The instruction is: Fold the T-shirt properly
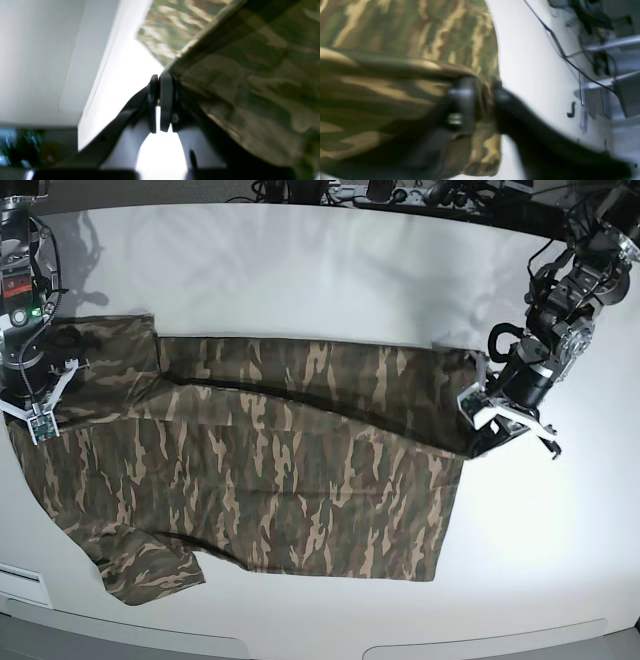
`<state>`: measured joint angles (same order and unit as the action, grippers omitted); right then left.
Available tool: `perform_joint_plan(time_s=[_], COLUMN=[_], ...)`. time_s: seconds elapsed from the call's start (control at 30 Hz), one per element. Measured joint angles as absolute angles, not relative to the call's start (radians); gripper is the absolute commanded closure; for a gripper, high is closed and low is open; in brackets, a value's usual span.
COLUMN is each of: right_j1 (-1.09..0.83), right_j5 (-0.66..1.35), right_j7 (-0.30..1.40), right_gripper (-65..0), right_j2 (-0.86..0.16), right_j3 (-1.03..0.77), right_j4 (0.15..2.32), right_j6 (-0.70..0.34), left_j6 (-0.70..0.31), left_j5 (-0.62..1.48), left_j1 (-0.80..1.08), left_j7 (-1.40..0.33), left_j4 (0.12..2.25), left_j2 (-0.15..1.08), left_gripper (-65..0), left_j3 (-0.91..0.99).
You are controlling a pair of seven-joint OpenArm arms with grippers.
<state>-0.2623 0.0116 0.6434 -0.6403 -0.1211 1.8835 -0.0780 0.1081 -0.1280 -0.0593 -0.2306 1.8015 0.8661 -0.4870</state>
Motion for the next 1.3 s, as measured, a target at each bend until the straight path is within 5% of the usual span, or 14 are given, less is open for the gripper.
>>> perform_joint_plan(time_s=[0.1, 0.17, 0.2, 0.3, 0.33, 0.47, 0.7, 0.83, 1.07, 1.3], right_j1=[-0.263, -0.263, -0.263, -0.265, -0.265, -0.265, -0.263, -0.263, -0.231, -0.035], right_j5=[0.017, 0.02, 0.034, 0.09, 0.1, 0.139, 0.069, 0.17, 0.206, 0.353], right_j7=[0.656, 0.672, 0.688, 0.732, 0.742, 0.752, 0.744, 0.735, 0.737, 0.931], right_gripper=[-35.1, -33.7, -30.4, -1.8, 0.0, 0.0, 0.0, 0.0, 0.0, 0.0], right_j2=[-0.64, -0.64, -0.64, -0.64, -0.64, -0.64, -0.602, -0.572, -0.575, -0.572], right_j3=[-0.121, -0.121, -0.121, -0.121, -0.121, -0.121, -0.121, -0.121, -0.121, -0.122], right_j4=[1.884, 1.884, 1.884, 1.884, 1.884, 1.884, 1.884, 1.883, 1.816, 1.57], right_j6=[-0.067, -0.083, -0.107, -0.15, -0.141, -0.102, 0.008, -0.163, -0.224, -0.334], left_j6=[0.142, 0.136, 0.136, 0.136, 0.136, 0.116, -0.111, -0.18, -0.305, -0.464], left_j5=[-0.042, -0.041, -0.039, -0.033, -0.033, -0.033, 0.113, 0.118, 0.249, 0.398], left_j1=[-0.064, -0.061, -0.059, -0.061, -0.061, -0.061, -0.064, -0.08, -0.2, -0.327], left_j7=[-0.256, -0.294, -0.314, -0.355, -0.364, -0.363, -0.34, -0.357, -0.465, -0.677], left_j4=[1.799, 1.799, 1.799, 1.799, 1.799, 1.799, 1.799, 1.799, 1.763, 1.564], left_j2=[0.866, 0.866, 0.867, 0.866, 0.866, 0.866, 0.845, 0.812, 0.758, 0.636], left_gripper=[-18.8, -9.2, -1.1, 0.0, 0.0, 0.0, 0.0, 0.0, 0.0, 0.0], left_j3=[-0.485, -0.485, -0.485, -0.485, -0.485, -0.485, -0.485, -0.485, -0.485, -0.485])
